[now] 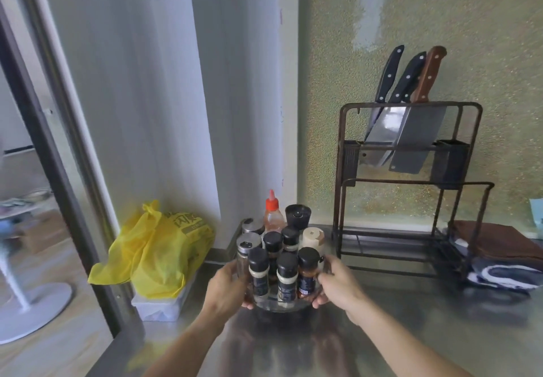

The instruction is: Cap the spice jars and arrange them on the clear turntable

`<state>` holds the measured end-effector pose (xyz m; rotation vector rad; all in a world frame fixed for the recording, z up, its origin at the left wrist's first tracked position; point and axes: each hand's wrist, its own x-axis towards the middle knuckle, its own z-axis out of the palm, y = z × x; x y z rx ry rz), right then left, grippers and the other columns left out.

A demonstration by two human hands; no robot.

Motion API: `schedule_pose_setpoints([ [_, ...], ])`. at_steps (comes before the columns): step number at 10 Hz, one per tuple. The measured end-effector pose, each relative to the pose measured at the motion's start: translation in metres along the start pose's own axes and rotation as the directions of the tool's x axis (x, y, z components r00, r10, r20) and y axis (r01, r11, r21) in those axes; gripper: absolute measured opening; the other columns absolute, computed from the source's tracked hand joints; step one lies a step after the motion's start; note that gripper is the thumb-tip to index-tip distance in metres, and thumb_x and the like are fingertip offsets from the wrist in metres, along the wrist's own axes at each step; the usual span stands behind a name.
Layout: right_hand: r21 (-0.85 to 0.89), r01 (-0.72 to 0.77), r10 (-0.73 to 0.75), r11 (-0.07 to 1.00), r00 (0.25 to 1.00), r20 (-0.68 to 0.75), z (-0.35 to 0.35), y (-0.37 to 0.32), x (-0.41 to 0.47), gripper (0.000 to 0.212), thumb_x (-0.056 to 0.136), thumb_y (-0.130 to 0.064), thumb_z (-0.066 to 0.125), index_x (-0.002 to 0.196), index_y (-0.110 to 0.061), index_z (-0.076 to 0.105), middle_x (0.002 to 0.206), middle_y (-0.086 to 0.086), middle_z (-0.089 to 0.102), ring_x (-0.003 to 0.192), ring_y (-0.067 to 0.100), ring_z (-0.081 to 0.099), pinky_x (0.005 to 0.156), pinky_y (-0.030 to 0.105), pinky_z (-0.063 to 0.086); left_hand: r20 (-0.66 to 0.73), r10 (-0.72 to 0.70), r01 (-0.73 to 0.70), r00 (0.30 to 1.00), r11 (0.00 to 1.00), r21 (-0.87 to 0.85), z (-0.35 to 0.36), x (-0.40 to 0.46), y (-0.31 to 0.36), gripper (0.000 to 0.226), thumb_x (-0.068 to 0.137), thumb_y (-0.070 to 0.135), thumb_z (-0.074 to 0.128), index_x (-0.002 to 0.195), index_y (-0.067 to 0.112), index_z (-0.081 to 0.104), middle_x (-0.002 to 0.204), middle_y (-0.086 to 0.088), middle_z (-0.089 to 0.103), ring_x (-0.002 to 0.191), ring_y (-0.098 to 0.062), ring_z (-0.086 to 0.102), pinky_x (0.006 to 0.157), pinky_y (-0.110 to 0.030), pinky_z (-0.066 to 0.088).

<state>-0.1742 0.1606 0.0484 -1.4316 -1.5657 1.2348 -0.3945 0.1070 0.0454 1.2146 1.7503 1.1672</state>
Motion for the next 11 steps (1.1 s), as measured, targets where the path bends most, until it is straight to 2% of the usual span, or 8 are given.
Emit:
schedule_pose_setpoints([
  [1,-0.031,0.007,-0.006,0.999,1.000,0.006,0.009,-0.005,0.036,0.037,0.097,0.002,0.037,0.119,-0.021,0.055,0.087,0.011,0.077,0.052,0.028,0.066,0.052,0.035,0.056,-0.005,-0.019,0.019,1.000,0.999,-0.028,-0.002,0.033,-0.006,0.020,0.102,0.024,0.048,0.109,0.025,0.066,0.079,-0.007,0.080,0.061,-0.030,0.076,0.071,-0.041,0.065],
  [3,-0.046,-0.021,0.020,0.999,1.000,-0.019,0.012,-0.005,0.085,0.036,0.098,0.005,0.035,0.125,-0.013,0.052,0.084,0.010,0.073,0.042,0.021,0.062,0.046,0.029,0.056,0.044,-0.042,0.044,0.998,0.997,-0.059,0.007,0.093,-0.018,0.037,0.089,-0.002,0.044,0.112,0.015,0.067,0.077,-0.010,0.079,0.058,-0.028,0.072,0.068,-0.043,0.065],
  [5,-0.062,-0.021,0.018,0.998,0.999,-0.046,0.013,0.001,0.098,0.031,0.098,0.005,0.036,0.108,-0.019,0.053,0.084,0.009,0.071,0.041,0.016,0.064,0.052,0.032,0.058,0.076,-0.052,0.058,0.996,0.995,-0.084,0.019,0.130,-0.034,0.040,0.089,-0.009,0.042,0.115,0.012,0.065,0.071,-0.015,0.077,0.054,-0.029,0.067,0.064,-0.045,0.063],
  [6,-0.046,-0.022,0.019,0.999,0.998,-0.067,0.016,0.007,0.098,0.036,0.097,0.008,0.035,0.097,-0.024,0.051,0.084,0.011,0.070,0.042,0.015,0.065,0.058,0.039,0.060,0.093,-0.064,0.071,0.994,0.995,-0.066,0.022,0.140,-0.042,0.041,0.089,-0.010,0.041,0.121,0.009,0.061,0.070,-0.019,0.076,0.051,-0.031,0.066,0.061,-0.046,0.063],
  [8,0.006,-0.047,0.048,0.999,0.997,-0.068,0.020,0.018,0.104,0.035,0.099,0.004,0.036,0.117,-0.023,0.049,0.096,0.010,0.068,0.052,0.024,0.066,0.061,0.042,0.062,0.133,-0.078,0.088,0.988,0.993,-0.073,0.022,0.143,-0.039,0.039,0.094,-0.011,0.041,0.125,0.008,0.057,0.064,-0.016,0.074,0.047,-0.028,0.063,0.053,-0.038,0.060],
  [9,-0.030,-0.054,0.052,0.998,0.996,-0.070,0.022,0.021,0.104,0.038,0.098,-0.002,0.036,0.128,-0.023,0.047,0.102,0.009,0.071,0.059,0.030,0.068,0.061,0.041,0.061,0.141,-0.084,0.094,0.986,0.993,-0.066,0.020,0.142,-0.037,0.039,0.096,-0.009,0.043,0.129,0.011,0.054,0.066,-0.015,0.074,0.048,-0.027,0.064,0.054,-0.037,0.060],
  [10,-0.046,-0.057,0.054,0.997,0.996,-0.069,0.021,0.020,0.096,0.035,0.100,-0.007,0.035,0.130,-0.023,0.045,0.097,0.004,0.071,0.062,0.029,0.070,0.061,0.038,0.060,0.158,-0.094,0.113,0.983,0.986,-0.121,0.017,0.137,-0.040,0.040,0.101,-0.001,0.047,0.139,0.011,0.050,0.074,-0.019,0.075,0.055,-0.029,0.065,0.065,-0.042,0.062],
  [11,-0.101,-0.063,0.054,0.993,0.995,-0.087,0.014,0.015,0.075,0.021,0.106,-0.019,0.040,0.127,-0.019,0.045,0.111,0.005,0.061,0.073,0.031,0.075,0.074,0.041,0.062,0.102,-0.087,0.095,0.991,0.992,-0.085,0.017,0.120,-0.039,0.038,0.101,0.011,0.053,0.139,0.012,0.053,0.094,-0.016,0.077,0.071,-0.028,0.073,0.079,-0.050,0.064],
])
